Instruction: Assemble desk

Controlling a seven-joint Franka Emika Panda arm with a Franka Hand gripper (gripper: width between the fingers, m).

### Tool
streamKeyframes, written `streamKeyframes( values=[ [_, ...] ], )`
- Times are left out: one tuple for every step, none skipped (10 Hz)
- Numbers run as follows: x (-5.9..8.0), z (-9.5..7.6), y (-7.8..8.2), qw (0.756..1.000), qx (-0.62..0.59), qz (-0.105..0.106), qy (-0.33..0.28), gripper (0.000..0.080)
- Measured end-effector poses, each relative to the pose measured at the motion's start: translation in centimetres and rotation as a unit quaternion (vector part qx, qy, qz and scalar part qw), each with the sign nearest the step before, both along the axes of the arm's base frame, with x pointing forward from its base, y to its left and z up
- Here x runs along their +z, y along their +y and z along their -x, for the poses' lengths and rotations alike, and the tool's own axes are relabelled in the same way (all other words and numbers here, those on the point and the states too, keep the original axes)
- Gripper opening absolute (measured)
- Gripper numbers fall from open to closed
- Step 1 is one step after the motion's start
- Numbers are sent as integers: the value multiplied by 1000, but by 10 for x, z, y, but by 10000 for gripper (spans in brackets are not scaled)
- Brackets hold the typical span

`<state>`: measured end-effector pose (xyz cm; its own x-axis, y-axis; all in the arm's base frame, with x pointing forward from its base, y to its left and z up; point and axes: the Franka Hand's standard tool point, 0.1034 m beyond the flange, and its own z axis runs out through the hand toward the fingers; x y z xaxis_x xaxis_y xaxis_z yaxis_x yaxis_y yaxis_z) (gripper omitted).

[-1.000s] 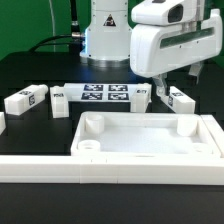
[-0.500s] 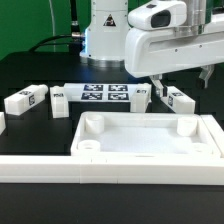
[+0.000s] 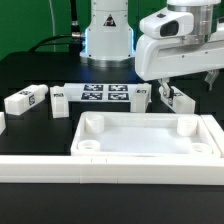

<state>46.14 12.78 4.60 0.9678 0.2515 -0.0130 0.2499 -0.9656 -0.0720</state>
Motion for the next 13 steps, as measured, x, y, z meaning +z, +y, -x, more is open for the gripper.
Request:
streamKeyframes(
  values=[
    [-1,4,0,1000,1,3,13,649],
    [1,7,-2,999,3,10,48,649],
    [5,8,-5,996,-10,21,84,649],
    [6,12,-4,992,-22,31,120,649],
    [4,12,-3,989,-28,35,143,649],
    [4,14,-2,983,-25,40,175,649],
    [4,16,-2,978,-23,45,204,649],
    [4,17,-2,970,-21,50,236,649],
    [2,17,-2,965,-17,53,257,649],
    [-1,20,-3,955,-11,57,291,649],
    [-4,19,-2,948,-9,60,314,649],
    [-5,22,-1,934,-6,66,351,649],
    [-8,19,0,921,-2,68,383,649]
  ],
)
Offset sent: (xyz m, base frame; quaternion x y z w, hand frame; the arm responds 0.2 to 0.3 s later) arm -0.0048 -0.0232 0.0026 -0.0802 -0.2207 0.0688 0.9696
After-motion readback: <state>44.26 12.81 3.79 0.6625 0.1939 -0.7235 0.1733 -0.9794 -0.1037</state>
